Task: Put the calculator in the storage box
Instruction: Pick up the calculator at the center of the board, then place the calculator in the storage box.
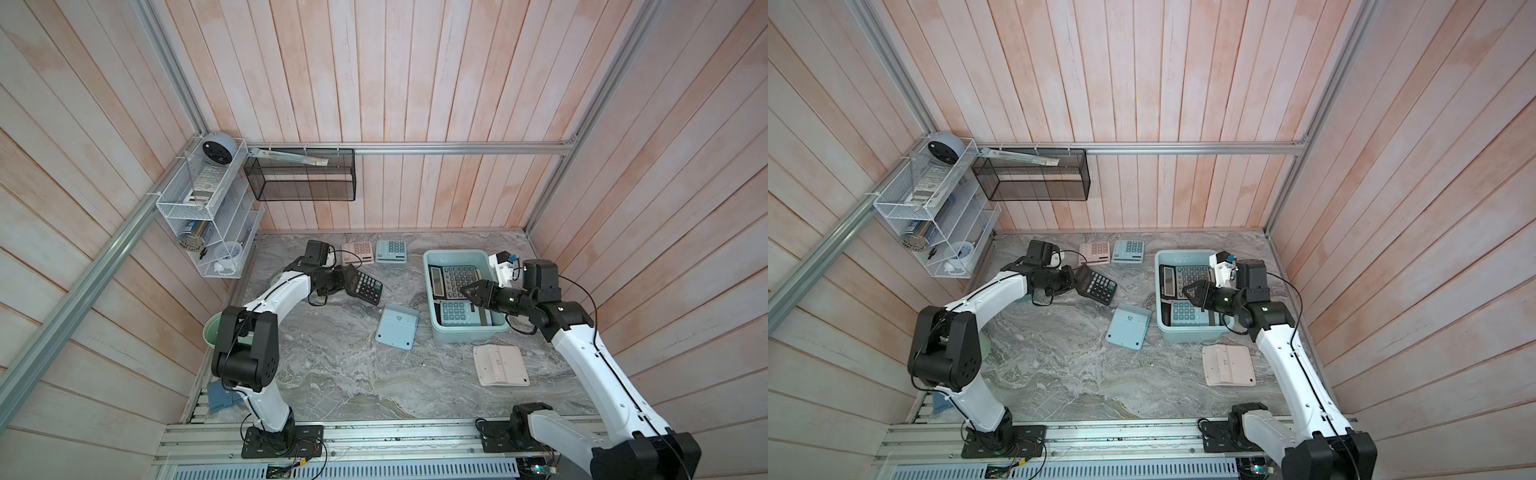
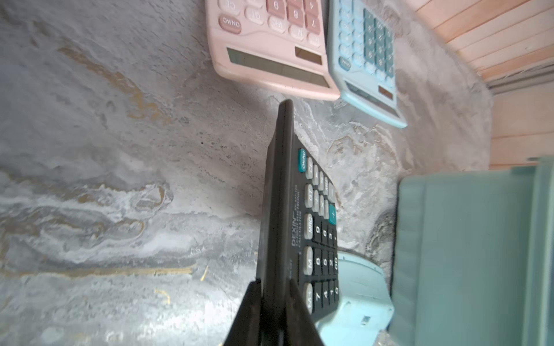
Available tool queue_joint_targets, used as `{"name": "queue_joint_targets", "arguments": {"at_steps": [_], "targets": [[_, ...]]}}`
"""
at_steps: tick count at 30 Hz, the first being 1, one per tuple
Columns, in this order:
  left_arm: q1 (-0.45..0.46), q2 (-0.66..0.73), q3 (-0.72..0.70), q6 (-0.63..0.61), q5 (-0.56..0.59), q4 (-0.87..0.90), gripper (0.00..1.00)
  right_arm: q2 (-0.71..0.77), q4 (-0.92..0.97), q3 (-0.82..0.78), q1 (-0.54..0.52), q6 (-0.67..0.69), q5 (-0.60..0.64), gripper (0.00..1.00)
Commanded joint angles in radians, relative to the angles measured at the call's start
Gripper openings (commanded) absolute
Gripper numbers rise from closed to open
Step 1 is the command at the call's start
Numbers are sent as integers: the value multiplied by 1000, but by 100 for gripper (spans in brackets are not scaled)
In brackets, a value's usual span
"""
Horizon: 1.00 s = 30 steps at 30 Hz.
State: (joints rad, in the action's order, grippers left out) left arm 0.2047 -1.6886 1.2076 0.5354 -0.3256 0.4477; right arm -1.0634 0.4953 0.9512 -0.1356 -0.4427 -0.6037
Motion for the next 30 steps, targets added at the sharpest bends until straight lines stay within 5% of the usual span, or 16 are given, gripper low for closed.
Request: {"name": "queue_joint_targets", "arguments": {"at_steps": [1, 8, 16, 30], "targets": [[-1, 112, -69, 159, -1, -117, 0, 15, -43, -17, 4, -43, -50, 56], [36, 318, -236, 355, -54, -284, 0, 16, -111, -28, 4, -109, -114, 60], [189, 511, -446, 595, 15, -560, 0, 3, -228, -65, 4, -208, -188, 64], [508, 555, -517, 634, 265, -779, 0, -27, -442, -138, -1, -367, -286, 70]]}}
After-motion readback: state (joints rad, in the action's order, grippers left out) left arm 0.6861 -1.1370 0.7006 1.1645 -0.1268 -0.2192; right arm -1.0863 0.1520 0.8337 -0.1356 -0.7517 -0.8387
